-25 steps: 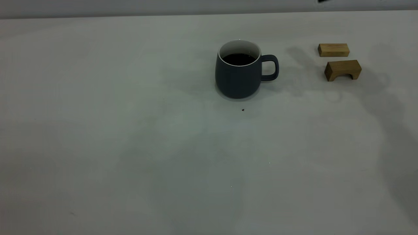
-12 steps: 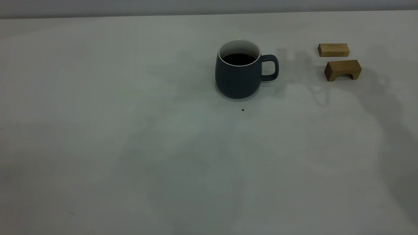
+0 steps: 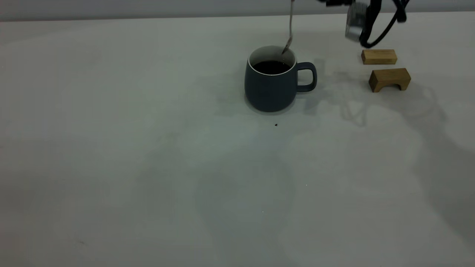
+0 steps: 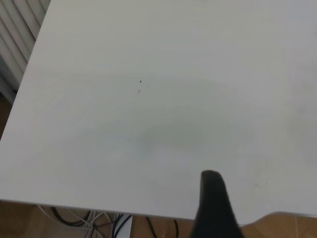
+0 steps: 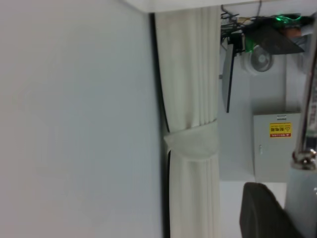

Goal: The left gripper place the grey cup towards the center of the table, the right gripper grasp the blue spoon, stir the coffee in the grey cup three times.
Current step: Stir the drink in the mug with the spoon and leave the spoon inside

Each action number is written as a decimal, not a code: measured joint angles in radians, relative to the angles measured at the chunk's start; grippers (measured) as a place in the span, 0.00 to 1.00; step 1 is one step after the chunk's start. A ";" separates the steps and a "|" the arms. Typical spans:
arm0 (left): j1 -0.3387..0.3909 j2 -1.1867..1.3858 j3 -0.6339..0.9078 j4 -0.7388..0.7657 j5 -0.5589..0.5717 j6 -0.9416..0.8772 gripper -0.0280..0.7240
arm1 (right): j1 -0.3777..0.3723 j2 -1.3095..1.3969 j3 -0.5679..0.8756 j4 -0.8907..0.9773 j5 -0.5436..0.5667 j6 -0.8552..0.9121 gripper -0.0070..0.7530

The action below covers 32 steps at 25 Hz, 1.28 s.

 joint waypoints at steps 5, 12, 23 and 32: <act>0.000 0.000 0.000 0.000 0.000 0.000 0.82 | 0.018 0.056 -0.012 -0.001 -0.003 0.000 0.15; 0.000 0.000 0.000 0.000 0.000 0.000 0.82 | 0.047 0.123 -0.050 -0.009 -0.005 0.000 0.15; 0.000 0.000 0.000 0.000 0.000 0.000 0.82 | 0.071 0.163 -0.146 0.016 -0.006 0.000 0.15; 0.000 0.000 0.000 0.000 0.000 0.000 0.82 | 0.014 0.163 -0.147 -0.143 -0.018 -0.005 0.15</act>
